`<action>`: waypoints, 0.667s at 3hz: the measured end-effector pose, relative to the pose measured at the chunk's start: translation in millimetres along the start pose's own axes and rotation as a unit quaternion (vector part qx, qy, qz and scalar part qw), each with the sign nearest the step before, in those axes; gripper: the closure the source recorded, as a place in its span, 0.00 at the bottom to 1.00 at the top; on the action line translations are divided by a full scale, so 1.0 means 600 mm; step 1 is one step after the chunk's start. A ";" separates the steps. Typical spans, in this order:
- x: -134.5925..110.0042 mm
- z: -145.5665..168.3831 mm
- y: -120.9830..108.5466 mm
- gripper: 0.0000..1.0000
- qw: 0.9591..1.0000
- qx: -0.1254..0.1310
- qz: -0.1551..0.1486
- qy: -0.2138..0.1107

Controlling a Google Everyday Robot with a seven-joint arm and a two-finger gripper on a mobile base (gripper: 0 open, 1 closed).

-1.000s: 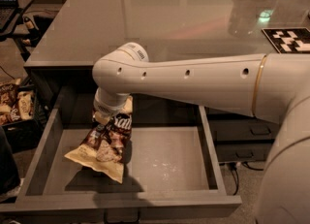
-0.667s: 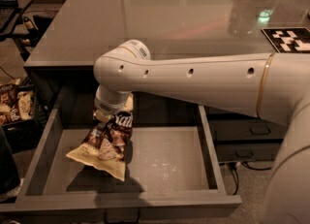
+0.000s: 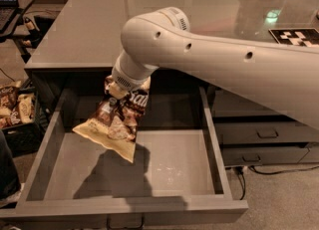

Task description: Pick brown chip bag from top drawer and place on counter

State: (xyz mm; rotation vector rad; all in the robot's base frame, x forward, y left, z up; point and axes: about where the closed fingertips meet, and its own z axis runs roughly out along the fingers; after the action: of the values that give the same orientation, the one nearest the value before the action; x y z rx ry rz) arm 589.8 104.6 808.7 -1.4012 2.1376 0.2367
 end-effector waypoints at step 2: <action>-0.012 -0.018 -0.001 1.00 1.000 0.011 -0.014 -0.001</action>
Offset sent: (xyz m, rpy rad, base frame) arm -0.0022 -0.0003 0.0279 -0.0314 -0.0644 0.0220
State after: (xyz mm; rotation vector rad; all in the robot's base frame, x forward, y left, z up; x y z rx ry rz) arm 588.3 105.1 821.4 -1.4164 2.1121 0.2046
